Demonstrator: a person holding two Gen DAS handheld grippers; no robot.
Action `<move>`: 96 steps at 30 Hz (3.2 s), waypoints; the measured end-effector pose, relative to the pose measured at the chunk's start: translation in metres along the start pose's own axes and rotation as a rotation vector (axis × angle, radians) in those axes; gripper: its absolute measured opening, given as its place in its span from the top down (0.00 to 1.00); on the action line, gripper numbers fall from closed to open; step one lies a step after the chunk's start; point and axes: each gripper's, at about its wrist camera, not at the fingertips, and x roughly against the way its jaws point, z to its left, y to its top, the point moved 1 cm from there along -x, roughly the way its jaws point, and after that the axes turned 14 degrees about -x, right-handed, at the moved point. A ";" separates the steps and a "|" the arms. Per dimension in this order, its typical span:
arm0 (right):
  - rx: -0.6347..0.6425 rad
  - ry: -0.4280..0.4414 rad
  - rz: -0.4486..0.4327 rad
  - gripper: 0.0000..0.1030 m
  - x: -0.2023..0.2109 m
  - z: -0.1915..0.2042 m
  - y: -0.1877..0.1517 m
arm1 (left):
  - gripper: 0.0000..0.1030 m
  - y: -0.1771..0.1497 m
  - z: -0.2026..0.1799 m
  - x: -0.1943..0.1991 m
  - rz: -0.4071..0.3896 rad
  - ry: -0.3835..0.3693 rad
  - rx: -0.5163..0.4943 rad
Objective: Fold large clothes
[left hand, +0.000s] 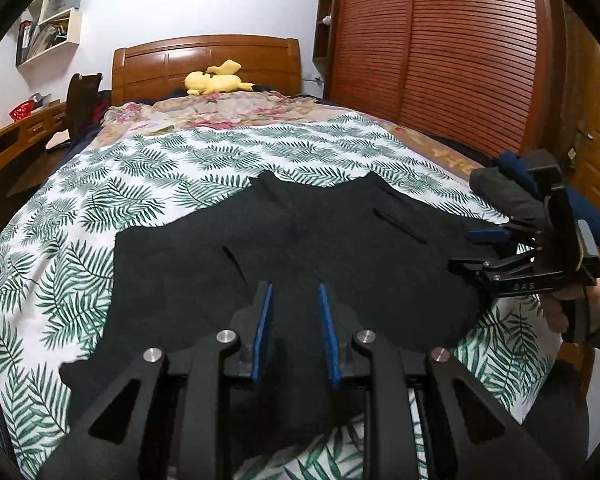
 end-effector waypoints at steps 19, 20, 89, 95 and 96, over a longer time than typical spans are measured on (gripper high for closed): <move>-0.038 0.012 -0.011 0.30 0.012 0.007 -0.013 | 0.79 -0.013 -0.025 -0.012 0.066 -0.028 -0.032; -0.031 0.024 -0.018 0.30 0.014 0.013 -0.012 | 0.79 -0.014 -0.025 -0.013 0.068 -0.028 -0.032; 0.143 0.200 0.008 0.29 -0.008 0.098 -0.036 | 0.63 -0.099 0.076 0.015 0.303 0.294 0.262; 0.145 0.203 0.023 0.29 -0.011 0.097 -0.037 | 0.63 -0.110 0.076 0.028 0.257 0.211 0.359; 0.147 0.202 0.022 0.29 -0.011 0.097 -0.037 | 0.63 -0.110 0.076 0.028 0.254 0.204 0.367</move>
